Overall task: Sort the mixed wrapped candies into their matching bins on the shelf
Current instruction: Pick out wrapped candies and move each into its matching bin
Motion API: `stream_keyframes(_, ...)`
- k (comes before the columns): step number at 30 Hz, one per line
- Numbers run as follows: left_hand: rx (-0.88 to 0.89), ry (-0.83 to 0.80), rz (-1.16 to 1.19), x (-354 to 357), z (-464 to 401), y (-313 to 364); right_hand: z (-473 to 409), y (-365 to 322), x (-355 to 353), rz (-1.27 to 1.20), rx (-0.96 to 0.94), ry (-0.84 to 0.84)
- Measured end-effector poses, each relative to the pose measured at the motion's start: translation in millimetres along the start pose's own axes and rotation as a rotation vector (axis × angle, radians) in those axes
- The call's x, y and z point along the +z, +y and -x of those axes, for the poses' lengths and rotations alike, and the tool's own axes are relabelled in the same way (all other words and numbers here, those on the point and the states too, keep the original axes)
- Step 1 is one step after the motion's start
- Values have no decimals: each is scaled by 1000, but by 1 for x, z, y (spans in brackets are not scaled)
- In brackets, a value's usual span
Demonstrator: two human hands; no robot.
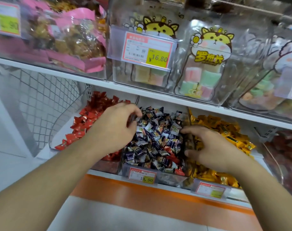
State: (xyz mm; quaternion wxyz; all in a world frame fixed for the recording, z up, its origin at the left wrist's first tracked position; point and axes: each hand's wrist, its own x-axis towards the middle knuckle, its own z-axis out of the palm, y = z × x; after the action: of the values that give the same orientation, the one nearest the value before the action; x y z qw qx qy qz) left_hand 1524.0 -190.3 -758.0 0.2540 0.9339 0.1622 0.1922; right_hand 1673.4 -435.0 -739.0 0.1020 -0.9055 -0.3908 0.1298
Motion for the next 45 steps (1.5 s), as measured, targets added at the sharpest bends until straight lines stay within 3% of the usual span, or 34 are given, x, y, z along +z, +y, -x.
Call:
stream_keyframes(5,193,-314,51,57,1,28,-1,12,0,12,-26,-18)
stream_keyframes(9,178,-453,31,101,-10,36,0,18,3,5,-28,-18)
stream_keyframes(17,196,-460,-144,130,-18,35,1,23,8,-21,-18,-29)
stream_keyframes(29,104,-300,-90,119,-7,43,0,28,10,-38,-45,-10)
stream_keyframes(32,35,-229,22,114,-3,46,1,28,10,-34,-44,-12)
stream_keyframes(40,-181,101,451,55,-10,41,1,27,11,-34,-41,-4)
stream_keyframes(43,-247,271,417,27,-16,14,0,26,11,-30,-33,4)
stream_keyframes(45,-300,293,286,14,-16,-4,0,25,12,-22,-35,10)
